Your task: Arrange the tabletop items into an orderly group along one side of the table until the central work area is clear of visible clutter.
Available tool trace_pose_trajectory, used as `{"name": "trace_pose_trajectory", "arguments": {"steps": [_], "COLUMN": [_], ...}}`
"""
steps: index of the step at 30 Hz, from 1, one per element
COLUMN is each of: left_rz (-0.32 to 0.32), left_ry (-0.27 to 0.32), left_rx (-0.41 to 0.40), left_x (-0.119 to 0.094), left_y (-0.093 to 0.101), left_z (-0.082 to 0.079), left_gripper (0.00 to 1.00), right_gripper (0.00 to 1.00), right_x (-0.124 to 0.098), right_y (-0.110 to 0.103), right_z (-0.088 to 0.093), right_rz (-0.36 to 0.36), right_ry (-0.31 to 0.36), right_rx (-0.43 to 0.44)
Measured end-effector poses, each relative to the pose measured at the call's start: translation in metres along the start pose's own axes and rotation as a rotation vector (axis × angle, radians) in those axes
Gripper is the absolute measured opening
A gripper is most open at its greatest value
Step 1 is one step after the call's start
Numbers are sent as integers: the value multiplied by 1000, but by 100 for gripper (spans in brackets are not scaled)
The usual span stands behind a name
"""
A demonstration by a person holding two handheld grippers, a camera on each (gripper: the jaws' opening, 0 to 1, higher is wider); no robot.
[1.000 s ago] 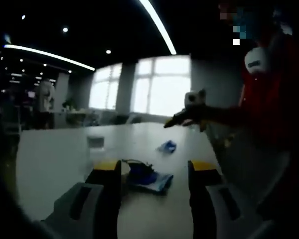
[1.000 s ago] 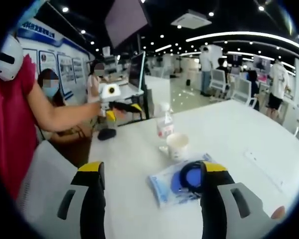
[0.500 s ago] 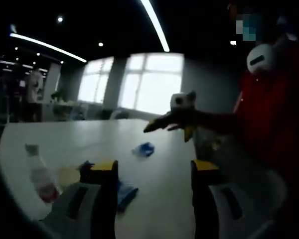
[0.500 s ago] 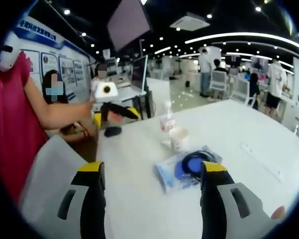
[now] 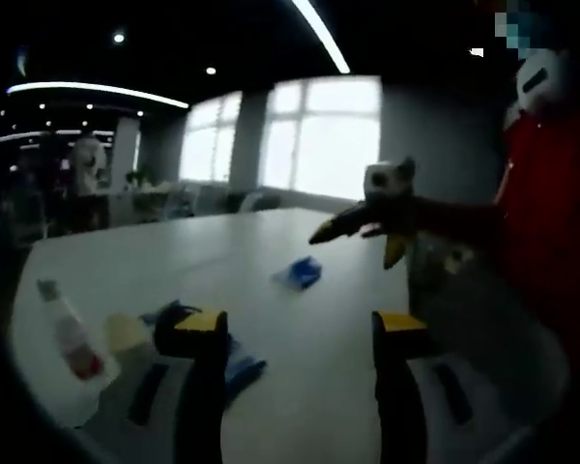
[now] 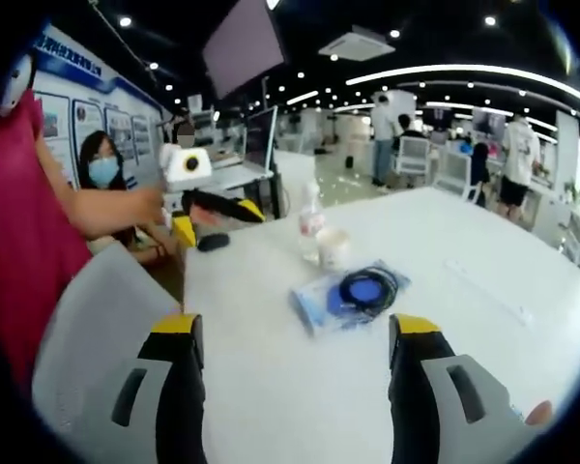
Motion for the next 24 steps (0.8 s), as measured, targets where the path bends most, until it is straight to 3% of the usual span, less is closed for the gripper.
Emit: {"name": "trace_pose_trajectory", "arguments": {"steps": [6, 10, 13, 15, 17, 24], "left_rz": [-147, -187, -244, -268, -284, -386], "left_ry": [-69, -83, -177, -181, -137, -173], "left_rx": [-38, -51, 1, -8, -34, -48], "left_x": [8, 15, 20, 23, 27, 39], "left_y": [3, 9, 14, 17, 21, 23], "left_z": [8, 10, 16, 17, 14, 19], "left_gripper": [59, 62, 62, 62, 61, 62], "right_gripper": [77, 77, 77, 76, 76, 73], "right_x": [-4, -2, 0, 1, 1, 2], "right_y": [10, 17, 23, 28, 33, 48], "right_z": [16, 22, 25, 26, 24, 14], "right_rz": [43, 57, 59, 55, 48, 16], "right_ry": [-20, -37, -43, -47, -41, -29], "right_rx": [8, -8, -10, -12, -11, -43]}}
Point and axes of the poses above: the point that each gripper's makers call its tool centre point, and the gripper's own axes: x roughly forward along the fingers, y roughly to its right, z roughly out of its underside, the point moved 8 cm from there along -x, roughly backward along the fingers, and after that the axes turned 7 degrees about x, right-handed, at the moved point
